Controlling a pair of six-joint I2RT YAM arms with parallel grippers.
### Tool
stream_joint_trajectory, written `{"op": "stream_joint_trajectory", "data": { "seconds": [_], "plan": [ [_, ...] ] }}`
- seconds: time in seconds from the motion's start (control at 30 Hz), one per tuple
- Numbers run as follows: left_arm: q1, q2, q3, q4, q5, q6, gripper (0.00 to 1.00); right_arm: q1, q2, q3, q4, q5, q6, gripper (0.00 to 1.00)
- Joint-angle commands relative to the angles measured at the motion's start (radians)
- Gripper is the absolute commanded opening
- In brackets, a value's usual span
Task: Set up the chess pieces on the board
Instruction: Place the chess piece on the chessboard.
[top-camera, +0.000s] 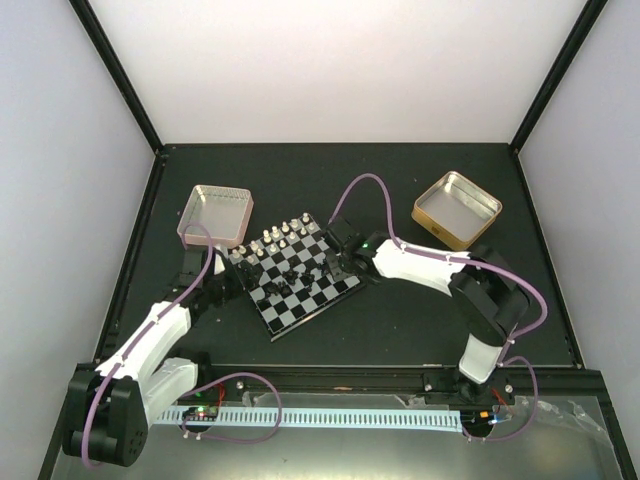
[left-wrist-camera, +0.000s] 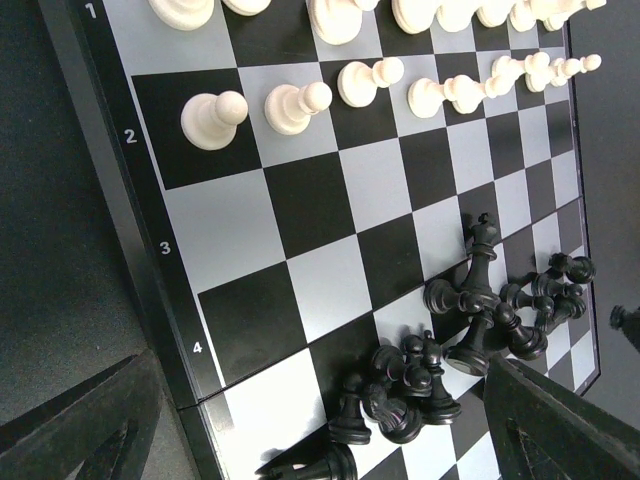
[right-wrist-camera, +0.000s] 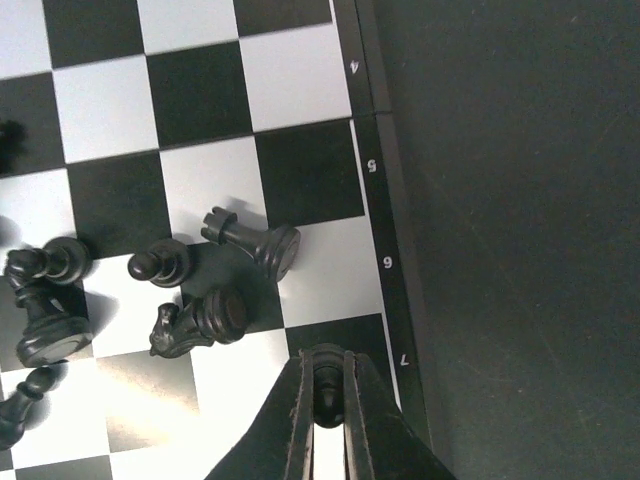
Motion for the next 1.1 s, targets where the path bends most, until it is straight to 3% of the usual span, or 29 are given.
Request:
{"op": "stream_joint_trajectory", "data": {
  "seconds": [0.0, 0.43, 0.8, 1.07],
  "plan": [
    [0.008, 0.003, 0.0, 0.016, -0.016, -0.004, 0.9, -0.006, 0.036, 0.012, 0.001, -0.025, 0.028, 0.01],
    [0.007, -0.001, 0.002, 0.011, -0.015, -0.004, 0.9, -0.011, 0.078, 0.013, -0.05, -0.025, 0.058, 0.02],
    [0.007, -0.017, 0.011, 0.003, -0.011, -0.003, 0.9, -0.011, 0.018, 0.073, -0.094, -0.001, 0.066, 0.29],
    [0.007, -0.064, 0.023, -0.017, -0.009, 0.006, 0.9, 0.019, -0.013, 0.092, -0.134, -0.075, 0.06, 0.44]
  ]
}}
